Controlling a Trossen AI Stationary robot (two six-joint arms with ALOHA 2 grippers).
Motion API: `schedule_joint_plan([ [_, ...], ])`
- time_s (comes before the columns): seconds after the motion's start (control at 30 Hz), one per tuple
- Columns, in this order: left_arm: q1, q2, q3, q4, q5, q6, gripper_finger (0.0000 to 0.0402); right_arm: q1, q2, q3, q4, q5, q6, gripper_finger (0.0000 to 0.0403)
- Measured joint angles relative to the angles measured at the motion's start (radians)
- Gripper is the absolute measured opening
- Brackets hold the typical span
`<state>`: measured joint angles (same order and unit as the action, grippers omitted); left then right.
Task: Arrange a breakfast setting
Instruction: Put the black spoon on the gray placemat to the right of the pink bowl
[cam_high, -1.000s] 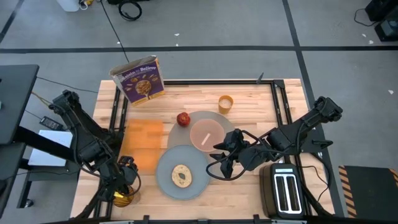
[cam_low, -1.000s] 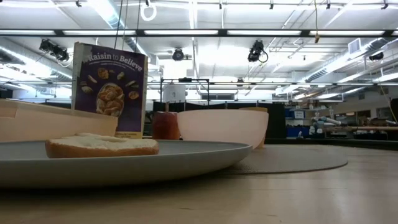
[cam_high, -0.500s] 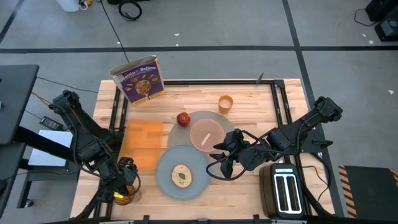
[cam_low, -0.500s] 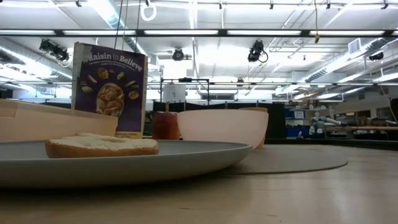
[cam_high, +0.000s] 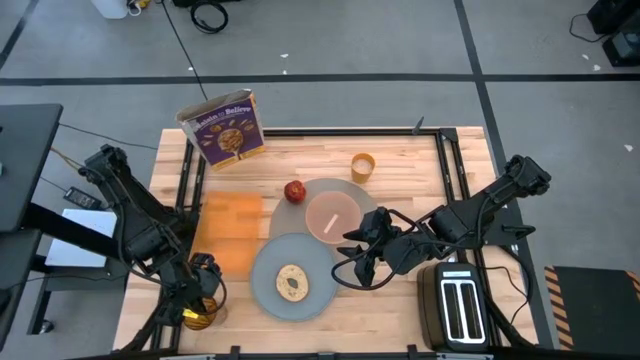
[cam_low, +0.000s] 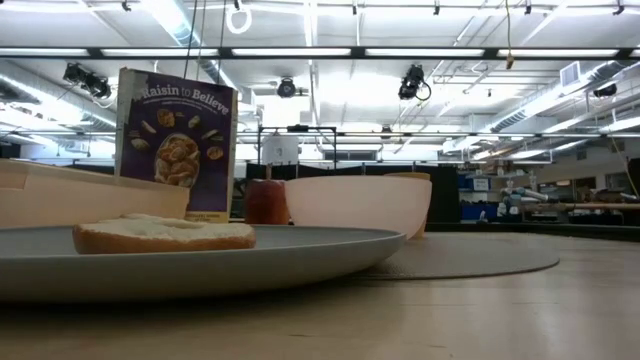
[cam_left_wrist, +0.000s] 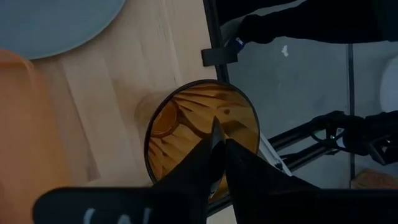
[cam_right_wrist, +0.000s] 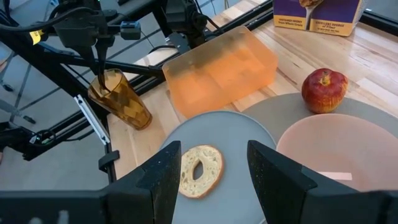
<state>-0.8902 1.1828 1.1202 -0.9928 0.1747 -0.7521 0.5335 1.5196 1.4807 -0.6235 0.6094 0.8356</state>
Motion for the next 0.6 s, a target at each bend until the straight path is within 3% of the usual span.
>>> schedule_joint_plan([
  [0.6,0.000,0.000,-0.001,0.001,0.012,-0.004,0.0049,0.000,0.000,0.000,0.000,0.000,-0.005,0.0191],
])
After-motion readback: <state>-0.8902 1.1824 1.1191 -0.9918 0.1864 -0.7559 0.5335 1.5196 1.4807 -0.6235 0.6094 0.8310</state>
